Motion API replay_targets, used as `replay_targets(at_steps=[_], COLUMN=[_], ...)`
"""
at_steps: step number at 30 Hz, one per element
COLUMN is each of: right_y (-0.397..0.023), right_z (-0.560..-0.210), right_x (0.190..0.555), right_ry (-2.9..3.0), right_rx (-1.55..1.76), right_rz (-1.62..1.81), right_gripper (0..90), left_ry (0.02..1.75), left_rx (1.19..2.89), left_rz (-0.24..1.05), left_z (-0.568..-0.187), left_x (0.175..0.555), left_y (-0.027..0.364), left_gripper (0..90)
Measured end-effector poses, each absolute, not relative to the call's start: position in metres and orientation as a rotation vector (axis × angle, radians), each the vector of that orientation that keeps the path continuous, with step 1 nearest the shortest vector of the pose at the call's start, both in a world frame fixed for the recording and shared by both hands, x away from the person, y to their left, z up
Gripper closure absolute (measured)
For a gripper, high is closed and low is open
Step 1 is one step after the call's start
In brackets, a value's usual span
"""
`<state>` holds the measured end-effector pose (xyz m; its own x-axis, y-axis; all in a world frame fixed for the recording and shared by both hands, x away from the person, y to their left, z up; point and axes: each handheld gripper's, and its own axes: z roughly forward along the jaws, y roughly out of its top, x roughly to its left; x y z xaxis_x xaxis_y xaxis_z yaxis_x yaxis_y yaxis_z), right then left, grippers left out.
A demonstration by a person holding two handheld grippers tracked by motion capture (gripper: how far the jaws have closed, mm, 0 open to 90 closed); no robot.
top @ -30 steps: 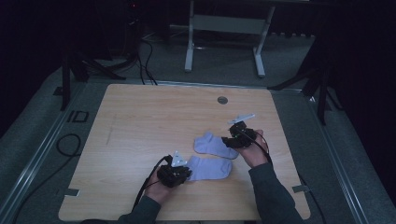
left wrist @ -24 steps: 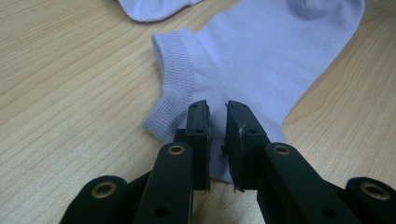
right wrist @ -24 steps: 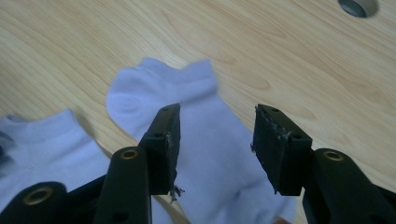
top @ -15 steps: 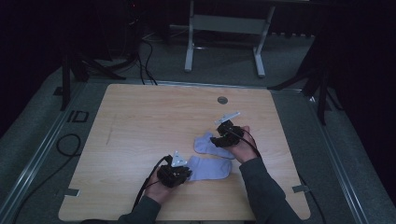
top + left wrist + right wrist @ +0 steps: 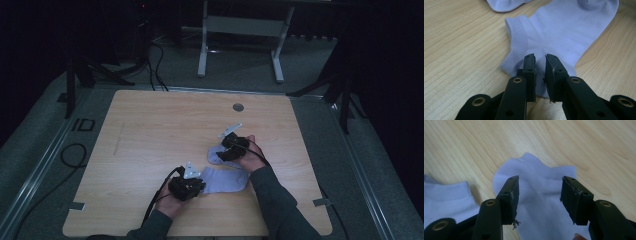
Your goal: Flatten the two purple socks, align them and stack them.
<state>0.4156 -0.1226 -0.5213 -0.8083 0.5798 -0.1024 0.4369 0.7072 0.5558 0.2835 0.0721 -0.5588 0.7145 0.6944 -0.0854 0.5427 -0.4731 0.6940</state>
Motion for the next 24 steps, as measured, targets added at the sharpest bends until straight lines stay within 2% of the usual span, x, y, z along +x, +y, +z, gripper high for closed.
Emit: replay_targets(at_steps=[6, 11, 16, 17, 18, 20, 21, 22, 24], right_y=[-0.119, -0.120, -0.122, -0.122, -0.122, -0.122, -0.122, -0.122, -0.122], right_z=[-0.537, -0.541, -0.539, -0.539, -0.538, -0.538, -0.538, -0.538, -0.538], right_x=[0.424, 0.427, 0.428, 0.428, 0.428, 0.428, 0.428, 0.428, 0.428], right_ry=[2.697, 2.717, 2.709, 2.709, 2.706, 2.704, 2.704, 2.705, 2.705], right_rx=[0.867, 0.925, 0.954, 0.954, 0.956, 0.958, 0.958, 0.947, 0.953], right_rz=[0.709, 0.718, 0.712, 0.712, 0.710, 0.710, 0.710, 0.712, 0.718], right_gripper=[42.1, 43.0, 55.4, 55.4, 63.5, 73.0, 73.0, 81.4, 84.3], left_ry=[0.935, 0.936, 0.938, 0.938, 0.939, 0.940, 0.940, 0.940, 0.939], left_rx=[2.194, 2.194, 2.190, 2.190, 2.189, 2.187, 2.187, 2.187, 2.187], left_rz=[0.270, 0.271, 0.274, 0.274, 0.273, 0.271, 0.271, 0.273, 0.272], left_z=[-0.559, -0.559, -0.559, -0.559, -0.559, -0.559, -0.559, -0.559, -0.559], left_x=[0.283, 0.283, 0.283, 0.283, 0.283, 0.283, 0.283, 0.283, 0.283], left_y=[0.072, 0.072, 0.072, 0.072, 0.072, 0.072, 0.072, 0.072, 0.072], left_gripper=[78.2, 78.1, 78.1, 78.0, 78.0, 77.8, 77.8, 77.7, 77.4])
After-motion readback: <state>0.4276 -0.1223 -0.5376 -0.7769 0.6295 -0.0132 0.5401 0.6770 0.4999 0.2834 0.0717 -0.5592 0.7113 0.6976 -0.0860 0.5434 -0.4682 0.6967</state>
